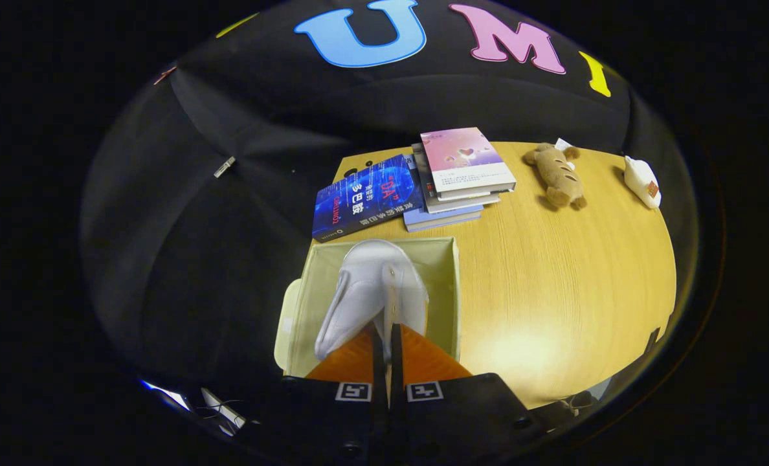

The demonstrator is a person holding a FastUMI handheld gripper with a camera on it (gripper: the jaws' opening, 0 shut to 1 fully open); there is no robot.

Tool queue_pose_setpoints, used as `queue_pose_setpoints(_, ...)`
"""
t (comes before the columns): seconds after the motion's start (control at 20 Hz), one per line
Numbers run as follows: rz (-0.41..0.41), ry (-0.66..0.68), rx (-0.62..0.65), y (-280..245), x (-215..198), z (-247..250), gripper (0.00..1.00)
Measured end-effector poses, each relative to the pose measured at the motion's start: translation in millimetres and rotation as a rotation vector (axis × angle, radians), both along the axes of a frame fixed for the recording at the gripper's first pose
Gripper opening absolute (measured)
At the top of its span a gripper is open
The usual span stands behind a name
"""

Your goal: Open the storage box then place both shoes into the box .Put the left shoe in first, then the right shoe, with the right side of both shoes facing outward in a uniform manner.

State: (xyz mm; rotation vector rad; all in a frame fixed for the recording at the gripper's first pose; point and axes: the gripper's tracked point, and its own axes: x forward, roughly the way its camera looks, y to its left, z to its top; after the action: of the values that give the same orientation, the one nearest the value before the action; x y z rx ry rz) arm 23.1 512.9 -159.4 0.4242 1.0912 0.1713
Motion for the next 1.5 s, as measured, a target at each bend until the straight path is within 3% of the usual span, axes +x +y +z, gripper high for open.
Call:
queue_pose_setpoints(0.25,0.002,0.065,-0.058,-2,-15,-26,0.05)
queue_pose_setpoints(0.4,-0.001,0.05,0.042,15,-10,-14,0.14)
queue_pose_setpoints(0.5,0.016,-0.012,0.03,11,2,-1,0.36)
queue_pose_setpoints(0.65,0.037,-0.04,0.009,10,2,-1,0.97)
queue_pose_setpoints(1.15,0.055,-0.14,-0.028,-43,-5,-2,0.99)
queue_pose_setpoints(1.5,0.006,-0.31,-0.157,-173,9,2,0.99)
